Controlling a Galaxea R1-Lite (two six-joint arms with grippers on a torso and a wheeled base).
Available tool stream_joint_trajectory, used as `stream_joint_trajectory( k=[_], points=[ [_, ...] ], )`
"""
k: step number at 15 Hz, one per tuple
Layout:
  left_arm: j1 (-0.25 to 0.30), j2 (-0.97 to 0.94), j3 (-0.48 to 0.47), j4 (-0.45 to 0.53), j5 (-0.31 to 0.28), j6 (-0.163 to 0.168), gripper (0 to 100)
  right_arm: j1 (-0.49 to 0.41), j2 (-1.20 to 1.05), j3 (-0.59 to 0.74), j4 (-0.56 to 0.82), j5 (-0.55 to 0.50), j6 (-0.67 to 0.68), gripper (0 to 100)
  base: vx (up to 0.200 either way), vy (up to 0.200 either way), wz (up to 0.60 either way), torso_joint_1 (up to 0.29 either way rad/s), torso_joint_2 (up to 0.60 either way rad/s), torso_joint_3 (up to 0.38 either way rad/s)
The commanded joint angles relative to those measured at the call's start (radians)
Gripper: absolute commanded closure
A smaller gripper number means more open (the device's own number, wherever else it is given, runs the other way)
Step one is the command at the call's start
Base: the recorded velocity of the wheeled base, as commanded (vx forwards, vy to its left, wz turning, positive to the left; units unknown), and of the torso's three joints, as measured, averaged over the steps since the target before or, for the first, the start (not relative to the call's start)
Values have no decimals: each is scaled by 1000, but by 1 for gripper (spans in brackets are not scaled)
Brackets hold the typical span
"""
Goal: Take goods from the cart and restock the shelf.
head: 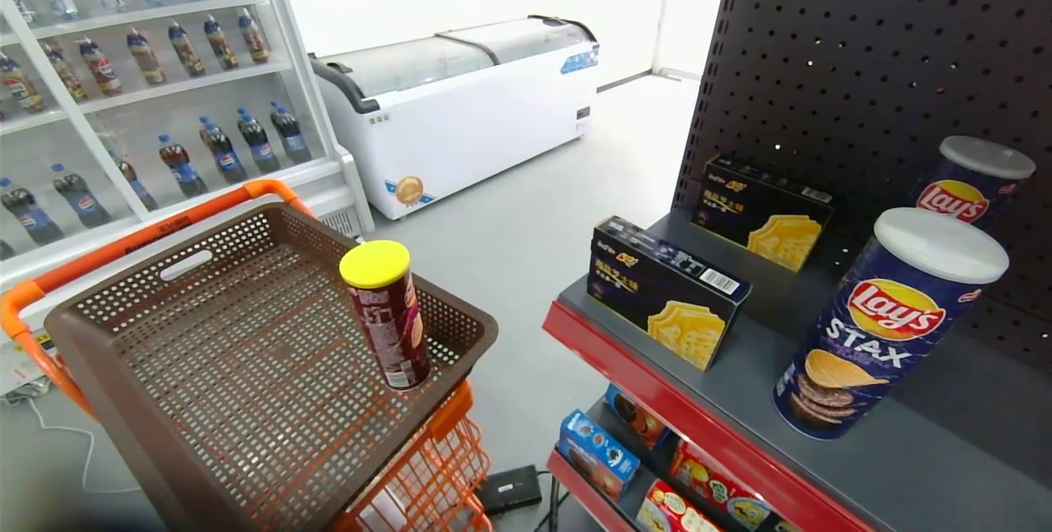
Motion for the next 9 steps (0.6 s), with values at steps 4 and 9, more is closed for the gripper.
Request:
stream_joint_trajectory(
  k=[4, 9],
  points=[
    [-78, 619, -316, -17, -25, 69, 0, 0, 1, 0, 0, 0, 0, 0, 0, 0, 0, 0, 0, 0],
    [-81, 889, -313, -104, 46, 73, 0, 0, 1, 0, 0, 0, 0, 0, 0, 0, 0, 0, 0, 0]
  ],
)
